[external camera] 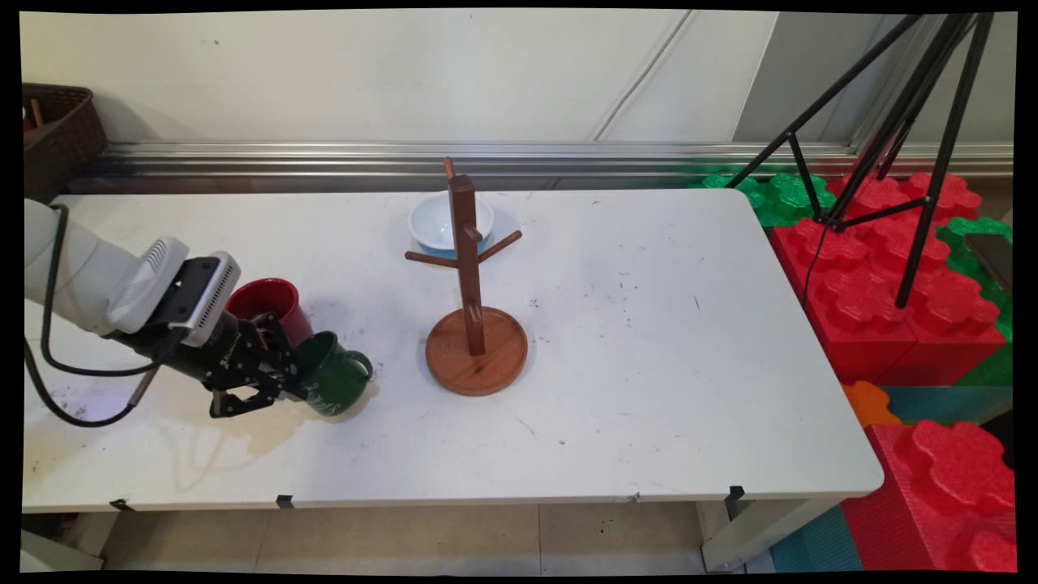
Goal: Place the picked object on the table
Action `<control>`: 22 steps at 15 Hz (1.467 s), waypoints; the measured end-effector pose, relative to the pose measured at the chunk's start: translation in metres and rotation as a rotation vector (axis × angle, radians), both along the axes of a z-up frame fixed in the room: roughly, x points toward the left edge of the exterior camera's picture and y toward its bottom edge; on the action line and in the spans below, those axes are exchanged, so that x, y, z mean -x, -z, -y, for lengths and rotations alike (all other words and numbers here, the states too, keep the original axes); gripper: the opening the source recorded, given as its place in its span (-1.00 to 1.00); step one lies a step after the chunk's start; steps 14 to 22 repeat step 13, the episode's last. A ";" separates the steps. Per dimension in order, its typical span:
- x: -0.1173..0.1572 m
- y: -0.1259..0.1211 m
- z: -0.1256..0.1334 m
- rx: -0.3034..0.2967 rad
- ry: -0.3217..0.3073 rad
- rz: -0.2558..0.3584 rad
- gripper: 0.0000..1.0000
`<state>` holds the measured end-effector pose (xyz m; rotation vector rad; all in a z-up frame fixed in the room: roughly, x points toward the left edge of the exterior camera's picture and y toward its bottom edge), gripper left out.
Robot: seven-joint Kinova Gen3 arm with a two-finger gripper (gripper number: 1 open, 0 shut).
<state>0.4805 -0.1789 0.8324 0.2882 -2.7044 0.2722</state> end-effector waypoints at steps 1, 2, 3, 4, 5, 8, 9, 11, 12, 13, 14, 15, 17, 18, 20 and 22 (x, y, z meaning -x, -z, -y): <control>0.000 0.002 0.001 0.003 0.001 0.006 -1.00; 0.001 0.004 0.001 0.006 0.003 0.010 -1.00; 0.001 0.005 0.001 0.007 0.003 0.012 -1.00; 0.001 0.006 0.002 0.010 0.005 0.015 -1.00; 0.002 0.007 0.002 0.011 0.006 0.016 -1.00; 0.003 0.009 0.004 0.017 0.008 0.019 1.00; 0.003 0.010 0.004 0.018 0.009 0.020 1.00; 0.004 0.011 0.005 0.020 0.009 0.021 1.00; 0.004 0.012 0.005 0.021 0.008 0.022 1.00; 0.004 0.012 0.006 0.020 0.007 0.021 1.00; 0.004 0.012 0.006 0.020 0.007 0.021 1.00; 0.004 0.012 0.006 0.020 0.007 0.021 1.00; 0.004 0.012 0.006 0.020 0.007 0.021 1.00; 0.004 0.012 0.006 0.020 0.007 0.021 1.00; 0.004 0.012 0.006 0.020 0.007 0.021 1.00; 0.004 0.012 0.006 0.020 0.007 0.021 1.00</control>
